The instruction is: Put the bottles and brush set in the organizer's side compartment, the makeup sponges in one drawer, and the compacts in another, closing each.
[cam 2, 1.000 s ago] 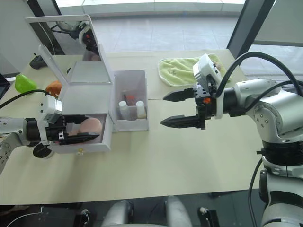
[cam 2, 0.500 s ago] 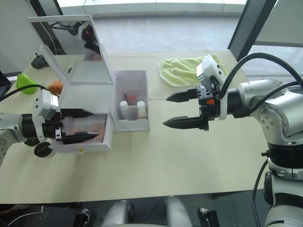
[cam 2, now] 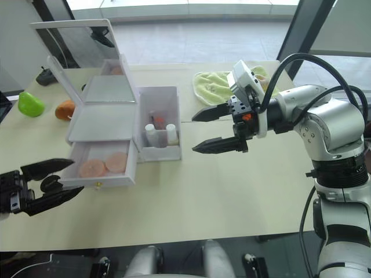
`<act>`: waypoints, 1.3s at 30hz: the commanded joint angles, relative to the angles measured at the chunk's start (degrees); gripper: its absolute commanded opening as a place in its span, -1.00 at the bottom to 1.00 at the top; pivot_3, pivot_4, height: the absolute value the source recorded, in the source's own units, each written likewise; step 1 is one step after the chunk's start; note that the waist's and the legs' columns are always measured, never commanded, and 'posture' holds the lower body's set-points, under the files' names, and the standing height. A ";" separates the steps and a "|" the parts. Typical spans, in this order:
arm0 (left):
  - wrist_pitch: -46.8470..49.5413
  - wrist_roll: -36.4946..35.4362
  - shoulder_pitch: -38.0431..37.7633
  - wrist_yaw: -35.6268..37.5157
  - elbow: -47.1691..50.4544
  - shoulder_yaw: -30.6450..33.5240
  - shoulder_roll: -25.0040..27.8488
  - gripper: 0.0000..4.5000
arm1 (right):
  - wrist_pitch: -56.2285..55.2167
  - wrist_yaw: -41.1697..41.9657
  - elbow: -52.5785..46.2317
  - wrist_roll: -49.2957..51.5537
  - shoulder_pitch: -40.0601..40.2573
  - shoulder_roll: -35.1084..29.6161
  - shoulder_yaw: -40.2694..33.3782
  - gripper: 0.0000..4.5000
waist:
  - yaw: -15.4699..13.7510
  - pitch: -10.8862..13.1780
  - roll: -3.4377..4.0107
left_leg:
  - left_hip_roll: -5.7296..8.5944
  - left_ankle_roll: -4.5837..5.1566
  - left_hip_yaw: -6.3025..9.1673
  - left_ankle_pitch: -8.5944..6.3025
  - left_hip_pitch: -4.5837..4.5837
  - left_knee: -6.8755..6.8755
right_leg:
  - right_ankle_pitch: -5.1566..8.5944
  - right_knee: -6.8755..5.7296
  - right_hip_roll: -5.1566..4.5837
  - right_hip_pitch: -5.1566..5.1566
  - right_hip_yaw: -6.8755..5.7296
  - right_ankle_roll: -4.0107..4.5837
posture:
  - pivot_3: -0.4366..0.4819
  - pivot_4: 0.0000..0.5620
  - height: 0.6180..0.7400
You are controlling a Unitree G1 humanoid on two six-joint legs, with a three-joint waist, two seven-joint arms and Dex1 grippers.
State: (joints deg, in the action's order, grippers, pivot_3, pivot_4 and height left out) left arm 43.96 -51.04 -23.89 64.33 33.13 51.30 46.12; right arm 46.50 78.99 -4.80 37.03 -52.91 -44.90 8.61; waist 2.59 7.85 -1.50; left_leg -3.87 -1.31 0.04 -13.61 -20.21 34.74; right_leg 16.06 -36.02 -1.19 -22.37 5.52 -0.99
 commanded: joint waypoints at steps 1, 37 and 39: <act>-5.58 4.07 -6.24 -0.51 1.23 1.70 -4.75 0.33 | -3.84 2.50 2.27 -1.65 -2.72 1.21 0.33 1.00 | -0.23 0.00 -0.01 | 0.03 0.00 0.00 0.00 0.00 0.02 | 0.00 0.02 -0.03 -0.01 -0.01 0.01 | -0.05 -0.47 1.00; -35.77 26.70 29.56 -13.85 -34.75 -30.21 -11.42 -0.99 | 5.21 -2.73 -5.38 3.71 -0.49 -4.15 -7.26 1.00 | -0.20 -0.09 -0.12 | 0.10 0.00 0.04 0.00 -0.08 0.02 | -0.38 0.02 -0.01 0.09 0.00 -0.23 | -0.05 -0.47 1.00; -35.82 26.65 29.93 -13.91 -34.98 -30.46 -11.24 -0.99 | 5.27 -3.07 -5.59 3.98 -0.34 -4.32 -7.40 1.00 | -0.19 -0.09 -0.12 | 0.09 0.00 0.04 0.00 -0.07 0.03 | -0.36 0.01 0.00 0.10 -0.01 -0.28 | -0.05 -0.47 1.00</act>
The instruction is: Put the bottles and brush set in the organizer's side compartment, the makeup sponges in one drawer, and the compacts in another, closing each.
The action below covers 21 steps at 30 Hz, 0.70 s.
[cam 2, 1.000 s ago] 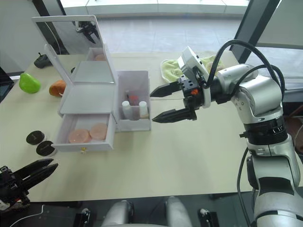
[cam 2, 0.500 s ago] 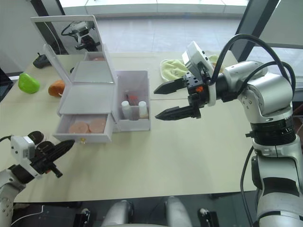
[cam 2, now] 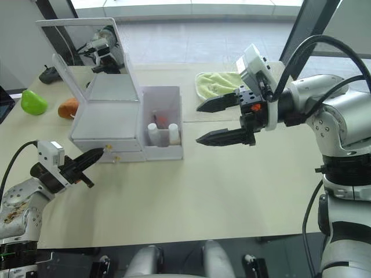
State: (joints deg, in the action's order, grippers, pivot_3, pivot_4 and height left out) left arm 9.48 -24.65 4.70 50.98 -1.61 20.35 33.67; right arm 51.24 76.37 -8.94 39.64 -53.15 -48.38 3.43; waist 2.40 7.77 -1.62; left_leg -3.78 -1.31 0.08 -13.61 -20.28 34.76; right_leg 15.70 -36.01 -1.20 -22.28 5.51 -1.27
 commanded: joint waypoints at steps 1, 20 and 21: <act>-1.33 0.23 1.47 -0.61 -0.21 0.26 1.23 -0.99 | 0.54 -0.59 -1.55 1.46 -0.01 -0.93 -2.30 1.00 | -0.02 0.00 0.00 | 0.00 0.00 0.00 0.00 0.00 0.01 | 0.00 0.00 0.00 0.00 0.00 -0.01 | -0.05 -0.47 1.00; 4.78 -3.43 -0.26 -7.80 4.04 2.92 -0.35 -0.99 | 0.89 -2.66 -1.95 3.25 0.38 -1.17 -2.51 1.00 | -0.04 0.00 0.00 | -0.01 0.00 0.01 0.00 -0.01 0.01 | 0.01 0.00 -0.01 0.00 0.01 -0.06 | -0.05 -0.47 1.00; 5.13 -3.69 -0.25 -8.50 4.06 3.24 -0.51 -0.99 | 0.90 -2.70 -1.93 3.31 0.37 -1.18 -2.49 1.00 | -0.09 0.00 0.00 | -0.01 0.00 0.01 0.00 -0.02 0.01 | 0.01 0.01 -0.01 0.00 0.01 -0.06 | -0.05 -0.47 1.00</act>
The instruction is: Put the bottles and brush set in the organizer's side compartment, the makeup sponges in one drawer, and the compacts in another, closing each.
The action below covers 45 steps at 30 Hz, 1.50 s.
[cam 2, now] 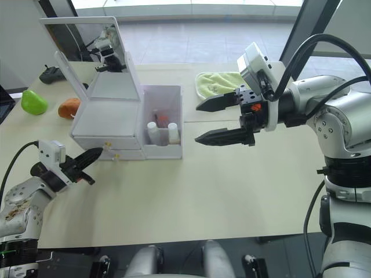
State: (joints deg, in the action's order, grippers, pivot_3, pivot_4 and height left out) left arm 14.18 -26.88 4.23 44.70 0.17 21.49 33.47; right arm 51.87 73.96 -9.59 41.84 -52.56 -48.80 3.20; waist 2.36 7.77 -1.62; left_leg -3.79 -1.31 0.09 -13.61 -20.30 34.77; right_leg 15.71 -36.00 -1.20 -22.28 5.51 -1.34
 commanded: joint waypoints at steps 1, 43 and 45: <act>0.68 -1.70 0.23 -2.71 2.30 2.29 -0.38 -0.99 | 0.29 -0.31 -1.29 1.16 -0.23 -0.76 -2.25 1.00 | -0.09 0.00 0.00 | 0.00 0.00 0.00 0.00 0.00 0.00 | 0.00 0.00 0.00 0.01 0.00 0.00 | -0.05 -0.47 1.00; -5.72 -4.34 -13.20 15.25 -29.96 28.55 25.08 0.98 | -16.83 -6.78 24.71 -9.02 29.20 -6.92 -20.53 1.00 | -0.29 -0.07 0.02 | 0.03 -0.04 -0.45 -0.05 0.11 -0.09 | 0.37 0.24 -0.36 -0.30 -0.04 0.33 | -0.05 -0.47 1.00; -6.90 -3.83 -12.44 15.98 -33.24 28.69 26.23 0.98 | -19.23 -6.08 26.93 -10.52 30.97 -7.35 -20.44 1.00 | -0.10 -0.09 0.07 | 0.02 -0.04 -0.49 -0.05 0.07 -0.12 | 0.36 0.19 -0.34 -0.37 -0.01 0.32 | -0.05 -0.47 1.00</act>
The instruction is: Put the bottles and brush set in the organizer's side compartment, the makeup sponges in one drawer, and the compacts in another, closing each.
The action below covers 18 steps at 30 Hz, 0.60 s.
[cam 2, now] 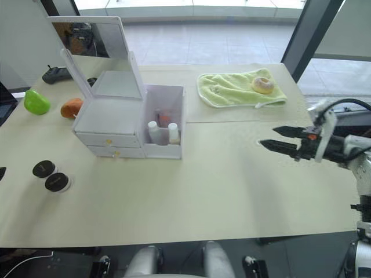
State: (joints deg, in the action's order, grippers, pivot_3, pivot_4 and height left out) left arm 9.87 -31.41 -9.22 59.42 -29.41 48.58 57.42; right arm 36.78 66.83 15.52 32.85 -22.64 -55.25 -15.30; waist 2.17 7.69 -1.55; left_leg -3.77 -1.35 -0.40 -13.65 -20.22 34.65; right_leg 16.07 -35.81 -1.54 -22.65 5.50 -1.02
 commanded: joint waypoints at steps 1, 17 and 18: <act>-3.07 0.88 1.31 1.66 -4.52 1.49 2.65 0.98 | -4.79 1.12 2.54 -1.64 1.34 -0.72 -2.19 1.00 | 0.21 0.00 -0.01 | -0.03 0.00 0.00 0.00 0.01 -0.03 | 0.00 -0.01 0.05 -0.01 0.00 -0.01 | -0.05 -0.47 1.00; 12.90 -6.58 -3.06 -11.42 36.90 -5.49 -14.50 0.98 | 6.24 -0.89 -22.67 6.91 -4.51 7.52 6.87 1.00 | 0.35 -0.03 -0.05 | -0.11 0.00 0.04 0.00 0.00 -0.12 | -0.26 -0.10 0.12 0.26 0.05 -0.46 | -0.05 -0.47 1.00; 14.87 -7.21 -3.28 -13.60 40.26 -7.19 -16.33 0.98 | 7.21 -1.80 -24.33 7.11 -5.22 8.39 7.83 1.00 | 0.25 -0.04 -0.06 | -0.10 0.00 0.07 0.00 0.00 -0.09 | -0.26 -0.08 0.12 0.32 0.05 -0.47 | -0.05 -0.47 1.00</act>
State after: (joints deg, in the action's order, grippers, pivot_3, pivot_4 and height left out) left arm 22.52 -36.98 -12.24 49.16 5.04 42.69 41.83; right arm 42.55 66.21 -4.95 38.30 -26.62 -47.06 -7.90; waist 2.42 7.65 -1.61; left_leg -3.86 -1.35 -0.32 -13.65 -20.23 34.61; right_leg 15.80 -35.89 -1.42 -22.30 5.55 -1.50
